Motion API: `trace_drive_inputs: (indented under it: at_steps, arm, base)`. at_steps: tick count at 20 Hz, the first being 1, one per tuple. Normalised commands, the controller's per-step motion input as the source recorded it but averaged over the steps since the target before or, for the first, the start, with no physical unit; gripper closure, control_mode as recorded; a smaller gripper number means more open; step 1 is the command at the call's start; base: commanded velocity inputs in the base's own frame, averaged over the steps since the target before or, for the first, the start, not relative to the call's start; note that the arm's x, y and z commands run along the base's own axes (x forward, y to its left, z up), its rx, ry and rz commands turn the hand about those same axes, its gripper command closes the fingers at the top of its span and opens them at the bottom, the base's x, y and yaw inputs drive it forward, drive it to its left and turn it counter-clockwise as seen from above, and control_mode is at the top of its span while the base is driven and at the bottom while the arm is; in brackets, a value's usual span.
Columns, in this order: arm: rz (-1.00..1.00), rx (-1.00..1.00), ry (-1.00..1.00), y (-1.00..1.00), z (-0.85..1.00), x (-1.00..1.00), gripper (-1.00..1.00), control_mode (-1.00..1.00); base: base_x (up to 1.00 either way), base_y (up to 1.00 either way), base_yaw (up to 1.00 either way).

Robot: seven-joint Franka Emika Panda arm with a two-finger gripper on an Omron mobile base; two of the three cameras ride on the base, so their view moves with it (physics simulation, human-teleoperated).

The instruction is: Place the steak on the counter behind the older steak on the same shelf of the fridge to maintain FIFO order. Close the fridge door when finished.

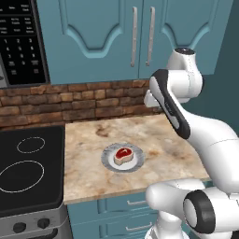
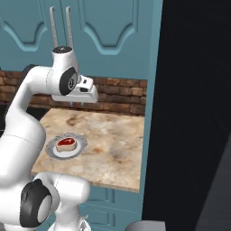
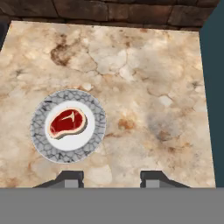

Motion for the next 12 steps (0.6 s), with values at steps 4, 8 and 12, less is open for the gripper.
trace_drive_inputs:
  at_steps: [4, 8, 12]
  arm:
    - [0.00, -0.03, 0.00, 0.14, -0.13, -0.21, -1.00, -1.00]
    - [-0.07, -0.16, 0.00, 0.96, -0.63, -0.37, -1.00, -1.00]
    - [-0.38, -0.05, 0.00, 1.00, -0.67, -0.09, -1.00, -1.00]
  base:
    - [0.00, 0.00, 0.00]
    - [0.00, 0.00, 0.00]
    - [0.00, 0.00, 0.00]
